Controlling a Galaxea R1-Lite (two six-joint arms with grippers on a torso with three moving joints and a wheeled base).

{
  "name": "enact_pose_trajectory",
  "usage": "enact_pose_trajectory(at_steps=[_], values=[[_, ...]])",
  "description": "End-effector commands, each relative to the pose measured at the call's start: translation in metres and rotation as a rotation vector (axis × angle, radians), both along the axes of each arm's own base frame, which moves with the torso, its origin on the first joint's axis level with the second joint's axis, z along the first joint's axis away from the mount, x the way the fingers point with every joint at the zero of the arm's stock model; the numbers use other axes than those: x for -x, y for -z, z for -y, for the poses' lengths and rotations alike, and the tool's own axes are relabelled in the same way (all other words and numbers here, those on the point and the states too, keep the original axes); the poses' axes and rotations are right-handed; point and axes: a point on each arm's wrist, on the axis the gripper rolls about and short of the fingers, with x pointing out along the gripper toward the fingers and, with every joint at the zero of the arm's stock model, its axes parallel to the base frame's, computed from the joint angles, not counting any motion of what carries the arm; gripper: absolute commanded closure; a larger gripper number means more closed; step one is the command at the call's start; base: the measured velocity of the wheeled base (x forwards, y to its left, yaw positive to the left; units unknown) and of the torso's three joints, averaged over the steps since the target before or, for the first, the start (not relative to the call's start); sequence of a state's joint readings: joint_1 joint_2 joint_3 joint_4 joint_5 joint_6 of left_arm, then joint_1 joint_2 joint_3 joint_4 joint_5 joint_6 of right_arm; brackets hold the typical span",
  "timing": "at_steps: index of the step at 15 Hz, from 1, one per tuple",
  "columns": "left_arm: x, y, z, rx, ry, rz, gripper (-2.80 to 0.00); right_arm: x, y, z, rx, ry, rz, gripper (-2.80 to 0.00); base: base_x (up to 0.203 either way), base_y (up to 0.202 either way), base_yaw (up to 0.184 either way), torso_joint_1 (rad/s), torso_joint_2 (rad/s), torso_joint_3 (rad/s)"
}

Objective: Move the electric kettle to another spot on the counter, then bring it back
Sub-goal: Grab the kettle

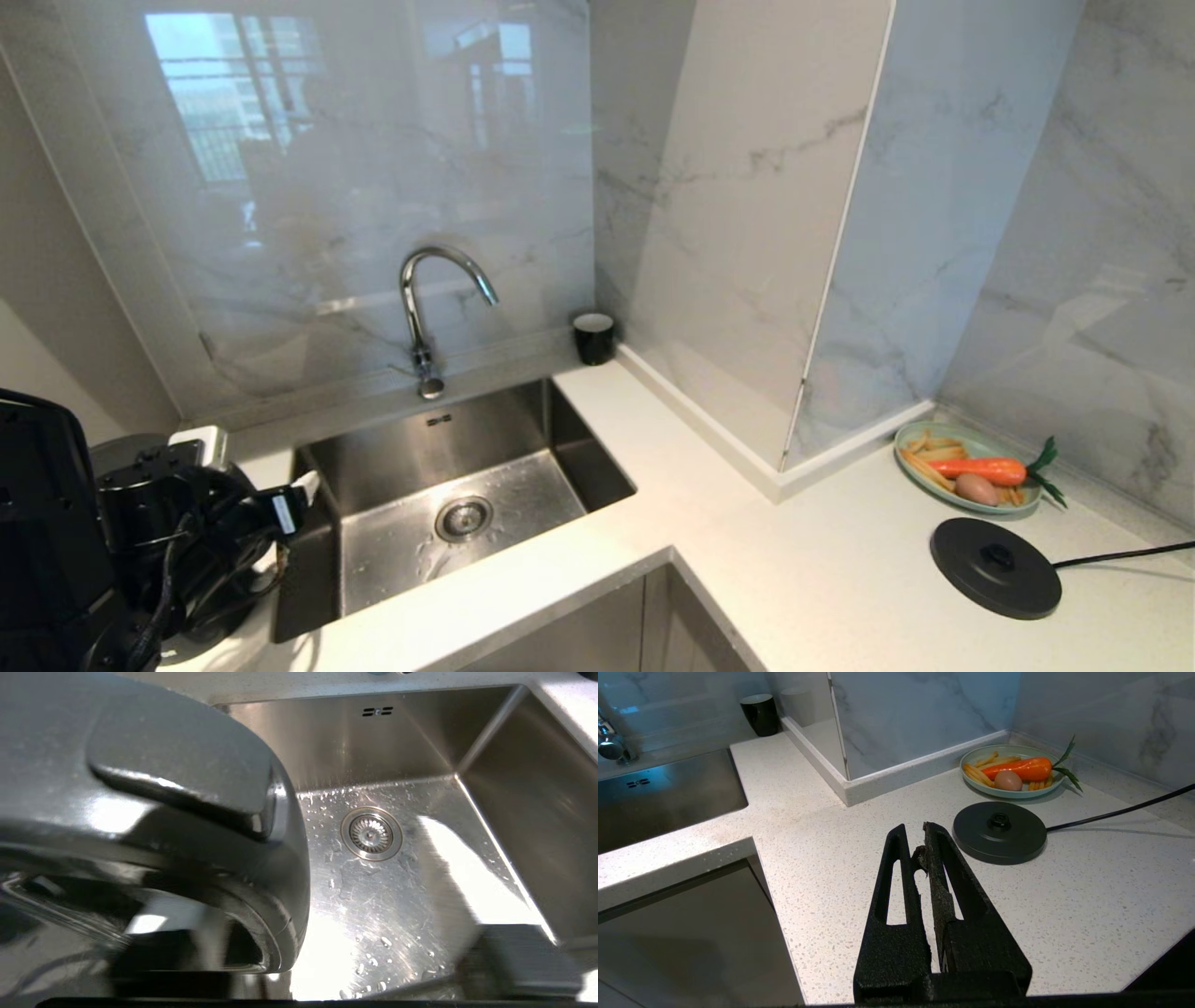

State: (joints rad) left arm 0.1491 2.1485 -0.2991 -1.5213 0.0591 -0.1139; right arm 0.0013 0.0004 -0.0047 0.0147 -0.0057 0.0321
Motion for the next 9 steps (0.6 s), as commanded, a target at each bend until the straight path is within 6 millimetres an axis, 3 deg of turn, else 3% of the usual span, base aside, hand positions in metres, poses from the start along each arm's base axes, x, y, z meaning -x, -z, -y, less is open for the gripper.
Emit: enact_pose_trajectory(at_steps=[1, 6, 9], values=[[0.0001, -0.0014, 0.0001, -0.009, 0.002, 0.008, 0.0, 0.0, 0.0, 0.0, 0.0, 0.0, 0.001, 0.0, 0.0, 0.0, 0.0, 0.0, 0.0, 0.0], [0.002, -0.0001, -0.0009, -0.015, 0.0, -0.003, 0.0, 0.0, 0.0, 0.0, 0.0, 0.0, 0.001, 0.0, 0.0, 0.0, 0.0, 0.0, 0.0, 0.0], [0.0024, -0.0092, 0.0019, -0.019, 0.008, 0.03, 0.0, 0.0, -0.0001, 0.0, 0.0, 0.0, 0.0, 0.0, 0.0, 0.0, 0.0, 0.0, 0.0, 0.0]])
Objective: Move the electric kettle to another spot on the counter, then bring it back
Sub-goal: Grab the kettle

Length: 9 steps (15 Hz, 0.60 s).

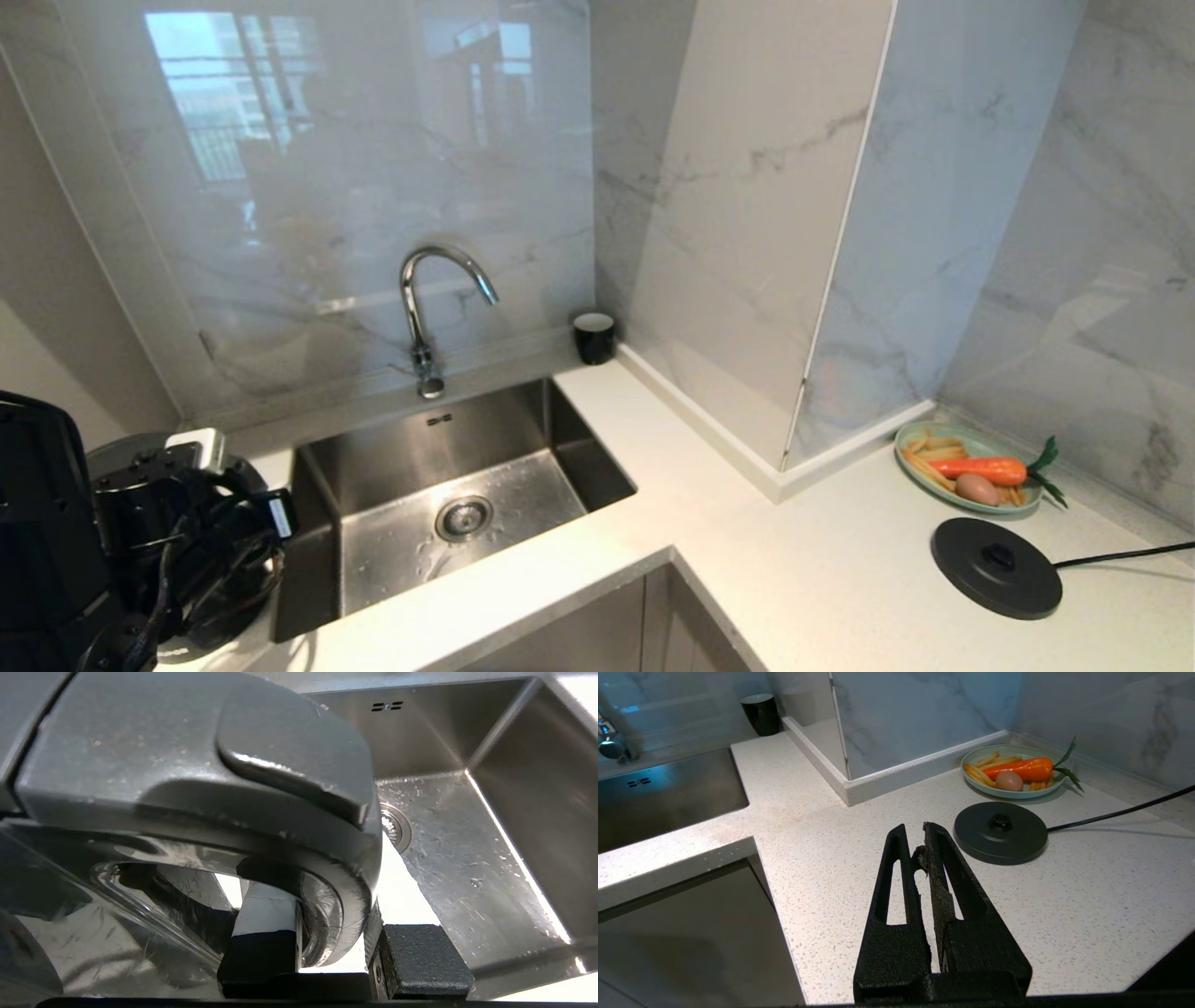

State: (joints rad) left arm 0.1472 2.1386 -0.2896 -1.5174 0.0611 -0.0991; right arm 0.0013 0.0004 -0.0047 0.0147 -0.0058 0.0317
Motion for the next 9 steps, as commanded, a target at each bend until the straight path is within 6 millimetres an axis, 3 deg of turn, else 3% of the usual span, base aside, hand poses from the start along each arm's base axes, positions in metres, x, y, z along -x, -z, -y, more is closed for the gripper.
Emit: enact_pose_trajectory(at_steps=[1, 9], values=[[0.0, -0.011, 0.002, -0.007, 0.006, 0.051, 0.0, 0.0, 0.0, 0.0, -0.001, 0.0, -0.001, 0.0, 0.0, 0.0, 0.0, 0.0, 0.0, 0.0], [0.001, -0.037, 0.005, -0.052, 0.026, 0.14, 0.0, 0.0, 0.0, 0.0, -0.001, -0.001, 0.0, 0.0, 0.0, 0.0, 0.0, 0.0, 0.0, 0.0]])
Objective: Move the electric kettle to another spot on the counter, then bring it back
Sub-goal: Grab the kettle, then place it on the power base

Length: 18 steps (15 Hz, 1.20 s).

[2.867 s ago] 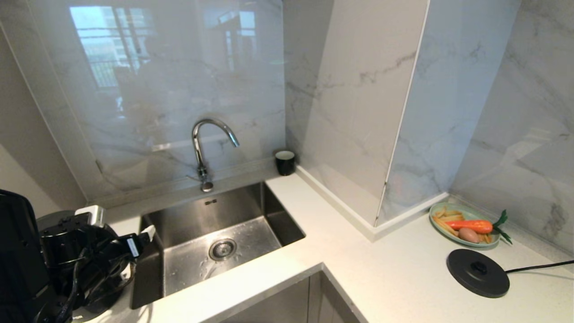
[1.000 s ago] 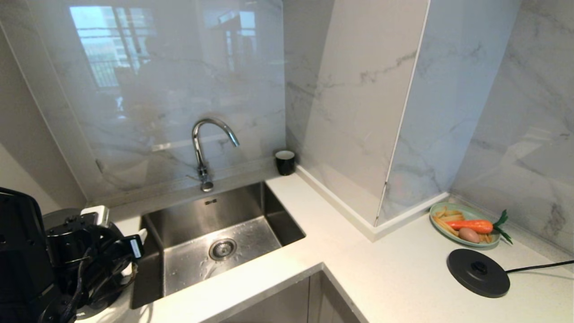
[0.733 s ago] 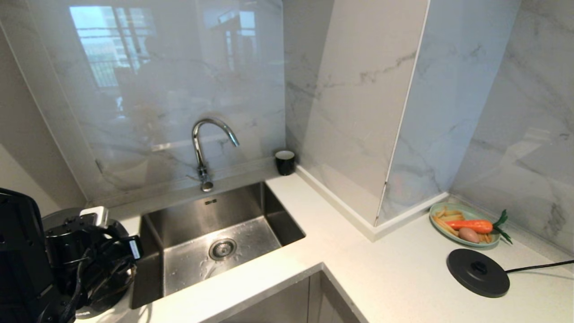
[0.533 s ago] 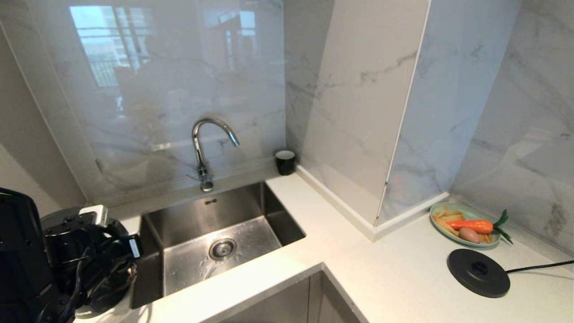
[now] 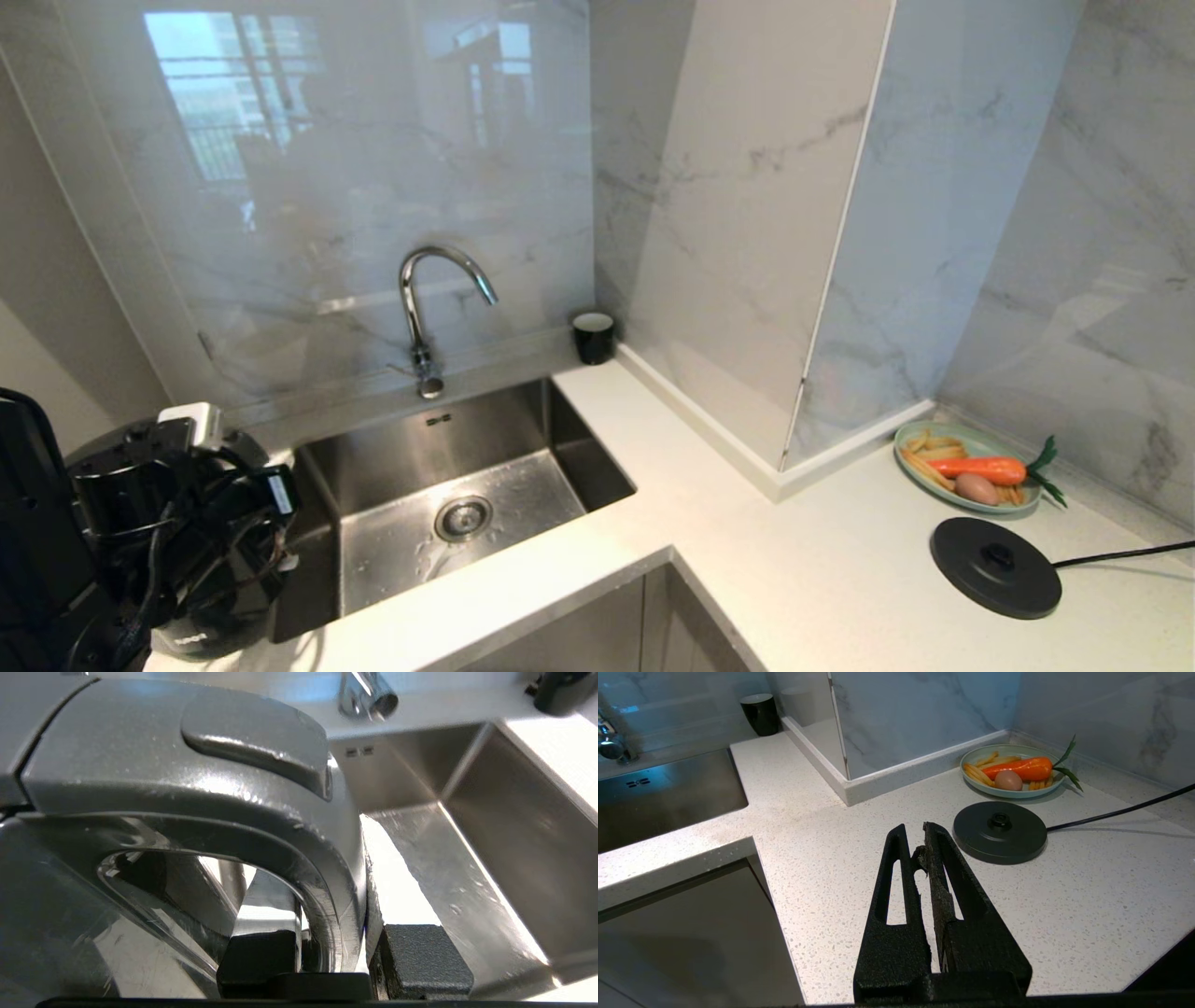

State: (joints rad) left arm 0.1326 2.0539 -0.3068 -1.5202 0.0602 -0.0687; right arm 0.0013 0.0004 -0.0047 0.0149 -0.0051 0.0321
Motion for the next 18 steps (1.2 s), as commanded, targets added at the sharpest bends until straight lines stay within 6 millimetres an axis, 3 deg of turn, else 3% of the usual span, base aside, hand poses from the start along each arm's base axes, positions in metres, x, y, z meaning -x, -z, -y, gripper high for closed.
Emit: enact_pose_trajectory(at_steps=[1, 3, 7, 13, 18], values=[[0.002, -0.011, 0.002, -0.032, 0.009, 0.041, 0.0, 0.0, 0.0, 0.0, 0.0, 0.001, 0.001, 0.0, 0.0, 0.0, 0.0, 0.0, 0.0, 0.0], [0.002, -0.014, 0.006, -0.062, 0.025, 0.045, 0.0, 0.0, 0.0, 0.0, 0.0, 0.001, 0.0, 0.0, 0.0, 0.0, 0.0, 0.0, 0.0, 0.0], [0.004, -0.041, 0.015, -0.073, 0.052, 0.13, 0.0, 0.0, 0.0, 0.0, 0.0, 0.001, 0.001, 0.0, 0.0, 0.0, 0.0, 0.0, 0.0, 0.0], [0.003, -0.042, 0.03, -0.079, 0.119, 0.085, 0.0, 0.0, 0.0, 0.0, 0.0, 0.001, -0.001, 0.0, 0.0, 0.0, 0.0, 0.0, 0.0, 0.0], [0.005, -0.042, 0.031, -0.079, 0.121, 0.08, 0.0, 0.0, 0.0, 0.0, 0.0, 0.0, 0.001, 0.0, 0.0, 0.0, 0.0, 0.0, 0.0, 0.0]])
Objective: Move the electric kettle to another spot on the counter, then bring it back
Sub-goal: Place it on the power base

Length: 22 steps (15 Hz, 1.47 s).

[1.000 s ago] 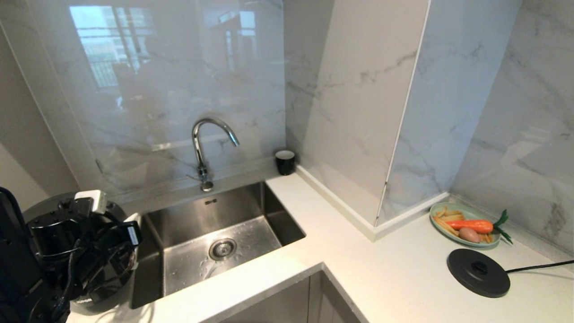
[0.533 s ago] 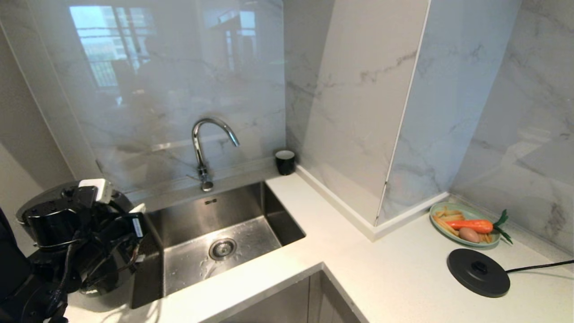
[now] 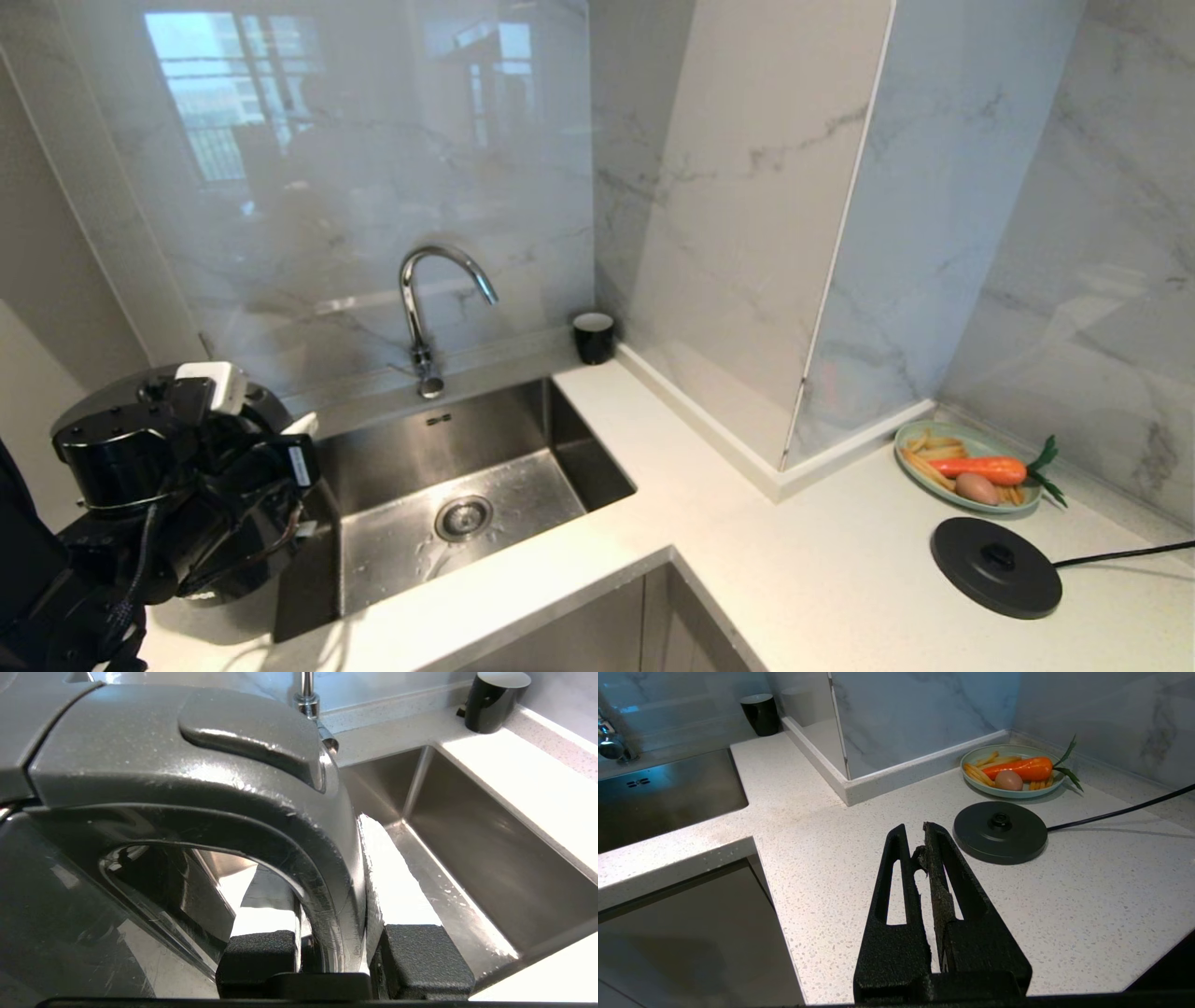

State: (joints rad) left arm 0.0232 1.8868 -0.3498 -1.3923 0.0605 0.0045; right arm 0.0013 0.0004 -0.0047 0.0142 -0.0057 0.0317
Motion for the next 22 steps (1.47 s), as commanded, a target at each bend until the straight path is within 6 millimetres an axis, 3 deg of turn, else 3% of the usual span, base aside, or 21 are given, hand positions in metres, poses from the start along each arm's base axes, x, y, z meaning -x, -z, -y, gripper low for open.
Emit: enact_pose_trajectory(at_steps=[1, 15, 22], values=[[0.0018, -0.0008, -0.0004, 0.0, -0.002, 0.007, 0.0, -0.0001, 0.0, 0.0, -0.001, 0.0, -0.001, 0.0, 0.0, 0.0, 0.0, 0.0, 0.0, 0.0], [0.0016, -0.0015, 0.0001, 0.0, -0.001, 0.01, 0.0, 0.0, 0.0, 0.0, -0.001, 0.0, 0.001, 0.0, 0.0, 0.0, 0.0, -0.014, 0.03, 0.019], [0.0009, -0.0015, 0.0, 0.0, -0.001, 0.01, 0.0, 0.0, -0.0002, 0.0, -0.001, 0.0, 0.002, 0.0, 0.0, 0.0, 0.0, 0.105, -0.23, -0.12]])
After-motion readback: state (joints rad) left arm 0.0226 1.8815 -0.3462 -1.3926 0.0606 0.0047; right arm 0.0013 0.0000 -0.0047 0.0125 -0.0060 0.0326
